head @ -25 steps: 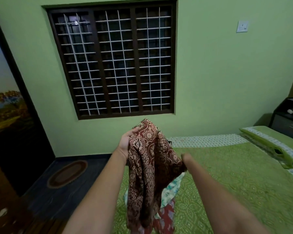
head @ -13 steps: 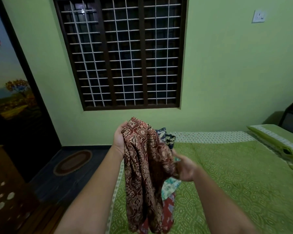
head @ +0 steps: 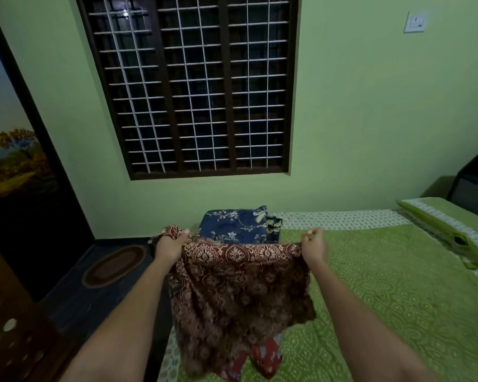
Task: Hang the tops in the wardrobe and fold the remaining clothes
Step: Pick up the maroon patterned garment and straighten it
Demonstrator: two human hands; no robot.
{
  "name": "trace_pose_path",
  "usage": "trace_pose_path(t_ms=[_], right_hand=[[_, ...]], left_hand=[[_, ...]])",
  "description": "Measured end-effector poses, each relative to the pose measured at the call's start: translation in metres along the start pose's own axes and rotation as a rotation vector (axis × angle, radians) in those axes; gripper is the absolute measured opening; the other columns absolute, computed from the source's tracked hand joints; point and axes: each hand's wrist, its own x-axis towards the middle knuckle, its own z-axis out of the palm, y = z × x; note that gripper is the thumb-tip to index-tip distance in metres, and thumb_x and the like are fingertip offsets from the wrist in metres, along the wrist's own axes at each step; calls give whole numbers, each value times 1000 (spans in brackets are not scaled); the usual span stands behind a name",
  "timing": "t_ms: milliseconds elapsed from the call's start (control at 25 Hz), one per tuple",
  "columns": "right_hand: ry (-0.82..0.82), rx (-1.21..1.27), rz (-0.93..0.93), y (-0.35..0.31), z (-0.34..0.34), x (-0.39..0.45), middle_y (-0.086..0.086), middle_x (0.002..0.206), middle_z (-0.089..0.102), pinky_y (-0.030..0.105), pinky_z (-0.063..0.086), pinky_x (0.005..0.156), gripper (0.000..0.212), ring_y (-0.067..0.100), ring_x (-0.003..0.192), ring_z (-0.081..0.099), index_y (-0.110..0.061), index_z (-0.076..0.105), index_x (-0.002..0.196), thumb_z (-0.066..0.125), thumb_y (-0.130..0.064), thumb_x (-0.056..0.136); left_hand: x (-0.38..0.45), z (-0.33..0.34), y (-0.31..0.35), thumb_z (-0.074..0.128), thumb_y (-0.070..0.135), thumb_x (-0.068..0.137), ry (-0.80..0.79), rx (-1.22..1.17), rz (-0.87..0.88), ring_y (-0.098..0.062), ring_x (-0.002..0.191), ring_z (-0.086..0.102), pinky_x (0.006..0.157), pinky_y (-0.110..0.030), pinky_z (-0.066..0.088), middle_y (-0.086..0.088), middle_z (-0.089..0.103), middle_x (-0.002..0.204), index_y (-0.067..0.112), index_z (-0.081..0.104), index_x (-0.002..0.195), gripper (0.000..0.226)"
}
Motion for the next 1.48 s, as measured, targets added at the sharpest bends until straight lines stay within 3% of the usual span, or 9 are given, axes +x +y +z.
trace_pose_path(t_ms=[160,240,360,560,760,880,1160,1320,1480], right_hand=[[34,235,-21,-42,-12,20,16,115,59,33,44,76,45,25,92,57,-7,48,121,50,-44,95],[-325,368,238,-33,-14,30,16,128,56,44,44,99,75,34,116,55,-6,49,131,61,-61,81],[-614,390,417,-2,-8,26,18,112,68,44,53,88,71,32,105,64,1,56,121,80,-37,67],[-351,623,204,-7,-25,52,17,115,66,46,47,97,54,29,108,62,0,58,117,65,-44,86],[-263,512,149,-1,-33,51,23,124,59,47,39,106,34,31,111,58,-3,61,108,50,-34,97],[-147,172,47,21,-31,44,24,120,61,38,42,96,40,31,107,57,5,62,113,43,-28,101],[-37,-50,5,50,-29,47,23,120,61,35,42,91,44,35,112,56,6,60,120,41,-30,102],[20,-121,37,65,-26,50,25,109,62,29,33,74,37,36,105,58,8,60,108,48,-26,99],[7,-55,101,74,-28,54,13,91,57,30,36,70,15,27,88,56,-8,58,94,56,-23,95]], left_hand=[[25,-20,31,68,54,79,-100,-652,-56,-36,130,41,108,-54,34,-13,42,141,5,23,146,94],[42,-20,27,70,63,70,-133,-721,-97,-33,131,40,109,-57,31,-4,41,141,10,20,147,106],[77,-9,-22,65,83,54,-129,-548,-189,-37,126,46,103,-59,37,-13,46,143,9,34,143,120],[56,-33,-6,37,66,89,-63,-49,126,-32,97,62,98,-52,45,-21,66,105,-1,63,92,72],[48,-14,-25,55,62,85,-591,-170,-66,-29,124,51,110,-48,35,-13,53,135,10,53,131,68],[37,10,-43,60,32,92,-431,-266,-117,-32,99,64,94,-40,47,-25,63,119,-4,63,115,43],[43,1,-52,23,57,98,-202,362,77,-35,124,49,102,-37,38,-24,50,136,-3,51,131,73],[49,-7,-63,67,56,79,-366,-48,-256,-37,118,55,94,-43,48,-25,51,135,-4,44,136,86],[35,-7,-71,65,24,89,-414,-307,-227,-24,89,59,69,-31,46,-14,63,113,11,59,118,32]])
